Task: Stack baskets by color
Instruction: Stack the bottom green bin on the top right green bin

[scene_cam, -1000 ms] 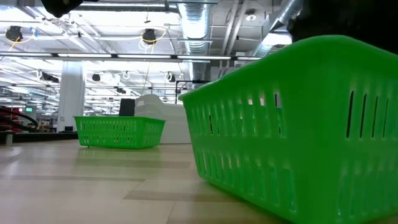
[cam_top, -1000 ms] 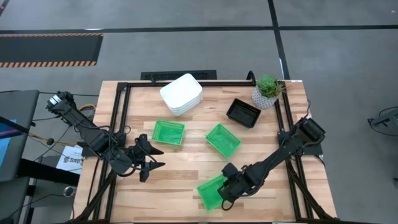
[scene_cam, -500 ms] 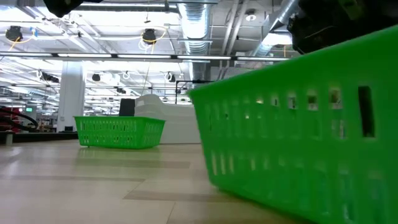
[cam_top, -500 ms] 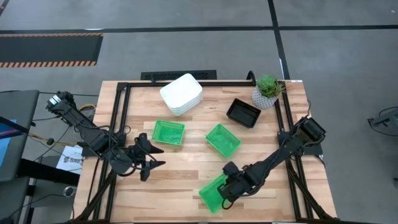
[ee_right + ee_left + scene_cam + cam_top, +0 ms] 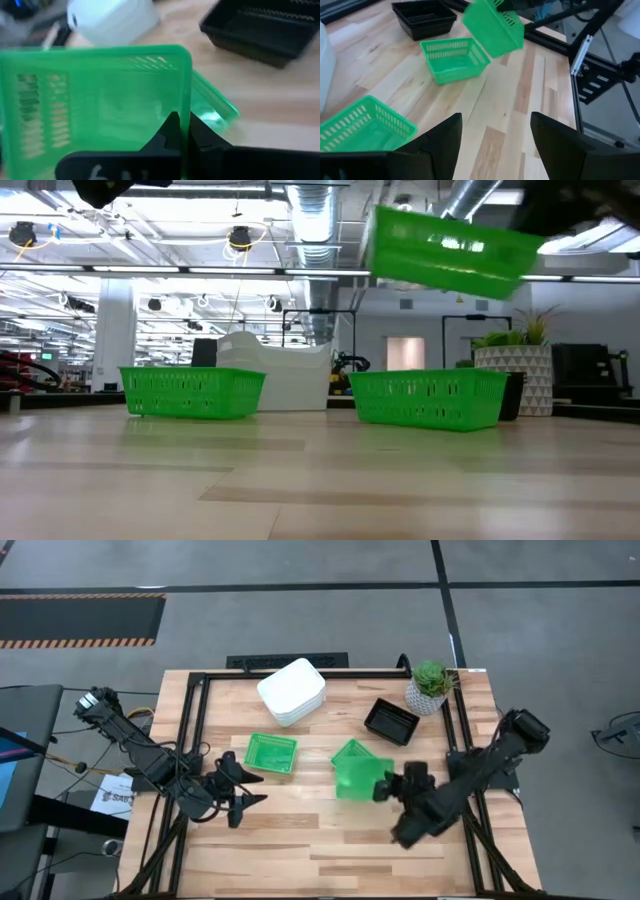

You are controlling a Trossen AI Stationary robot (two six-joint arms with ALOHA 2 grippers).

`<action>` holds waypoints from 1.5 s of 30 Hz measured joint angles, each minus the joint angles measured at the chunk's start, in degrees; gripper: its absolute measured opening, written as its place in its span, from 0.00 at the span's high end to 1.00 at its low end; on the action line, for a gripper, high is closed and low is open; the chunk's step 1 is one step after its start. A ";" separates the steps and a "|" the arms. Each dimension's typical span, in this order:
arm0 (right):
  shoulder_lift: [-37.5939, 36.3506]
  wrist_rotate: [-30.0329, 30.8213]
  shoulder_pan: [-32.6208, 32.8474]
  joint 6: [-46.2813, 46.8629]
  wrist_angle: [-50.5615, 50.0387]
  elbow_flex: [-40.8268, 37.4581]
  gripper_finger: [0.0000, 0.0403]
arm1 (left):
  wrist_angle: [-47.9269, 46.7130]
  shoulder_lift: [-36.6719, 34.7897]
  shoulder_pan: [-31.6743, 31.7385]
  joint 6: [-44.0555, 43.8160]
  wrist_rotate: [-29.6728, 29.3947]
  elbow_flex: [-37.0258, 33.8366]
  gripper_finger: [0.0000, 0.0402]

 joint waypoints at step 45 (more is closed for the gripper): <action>3.05 -2.05 -12.04 -0.39 -0.80 -0.01 0.94 | 2.10 0.00 -0.02 0.47 -2.83 0.02 0.44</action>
